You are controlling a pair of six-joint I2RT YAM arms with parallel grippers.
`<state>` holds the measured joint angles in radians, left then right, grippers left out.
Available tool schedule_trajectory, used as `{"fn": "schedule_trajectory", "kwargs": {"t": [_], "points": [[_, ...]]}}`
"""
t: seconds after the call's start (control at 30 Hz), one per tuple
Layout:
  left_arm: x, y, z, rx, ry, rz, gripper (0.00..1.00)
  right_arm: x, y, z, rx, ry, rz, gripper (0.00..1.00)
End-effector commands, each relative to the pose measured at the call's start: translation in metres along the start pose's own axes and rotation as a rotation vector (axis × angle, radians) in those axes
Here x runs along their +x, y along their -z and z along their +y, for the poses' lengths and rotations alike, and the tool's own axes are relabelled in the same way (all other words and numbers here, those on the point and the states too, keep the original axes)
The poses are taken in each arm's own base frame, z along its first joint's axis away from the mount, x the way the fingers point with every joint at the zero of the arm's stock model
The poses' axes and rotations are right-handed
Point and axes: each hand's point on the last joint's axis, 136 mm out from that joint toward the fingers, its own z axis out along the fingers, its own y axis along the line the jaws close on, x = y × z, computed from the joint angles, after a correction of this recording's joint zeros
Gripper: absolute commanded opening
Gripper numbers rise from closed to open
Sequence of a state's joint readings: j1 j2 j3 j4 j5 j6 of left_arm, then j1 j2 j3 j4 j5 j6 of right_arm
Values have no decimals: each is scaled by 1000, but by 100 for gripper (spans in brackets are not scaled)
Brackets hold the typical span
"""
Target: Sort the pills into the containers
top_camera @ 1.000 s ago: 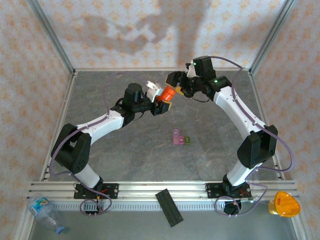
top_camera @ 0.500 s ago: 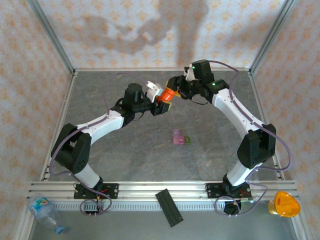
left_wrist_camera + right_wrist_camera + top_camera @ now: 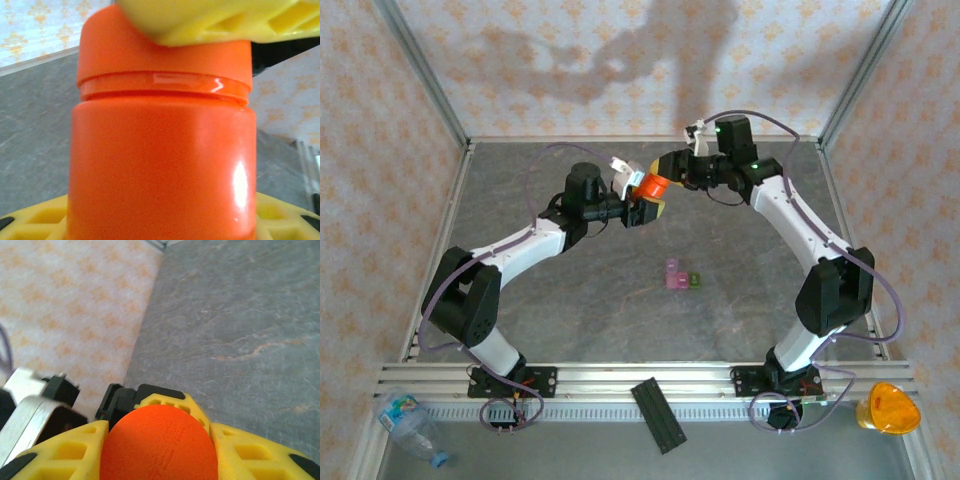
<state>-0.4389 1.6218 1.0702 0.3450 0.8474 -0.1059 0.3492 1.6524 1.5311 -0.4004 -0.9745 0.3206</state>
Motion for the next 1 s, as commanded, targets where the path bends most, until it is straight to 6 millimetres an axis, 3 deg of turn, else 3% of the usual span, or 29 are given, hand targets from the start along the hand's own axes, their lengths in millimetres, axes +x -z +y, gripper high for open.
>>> {"fn": "schedule_trajectory", "kwargs": {"t": [0.0, 0.1, 0.2, 0.3, 0.47, 0.57, 0.97], "points": [[-57, 12, -24, 134, 14, -157, 0, 6, 9, 32, -181, 215, 52, 36], [-61, 16, -17, 98, 17, -177, 0, -2, 9, 31, -168, 186, 39, 40], [-51, 17, 1, -27, -37, -134, 0, -18, 17, 23, -66, 103, -32, 70], [-40, 21, 20, -167, -114, -85, 0, -34, 29, 15, 5, -24, -120, 81], [-28, 28, 37, -329, -253, -19, 0, -37, 33, -18, 166, -282, -186, 82], [-28, 30, 39, -361, -296, -19, 0, -33, 25, -24, 201, -340, -198, 82], [-26, 21, 29, -319, -302, -8, 0, -32, -4, 0, 171, -305, -184, 80]]}}
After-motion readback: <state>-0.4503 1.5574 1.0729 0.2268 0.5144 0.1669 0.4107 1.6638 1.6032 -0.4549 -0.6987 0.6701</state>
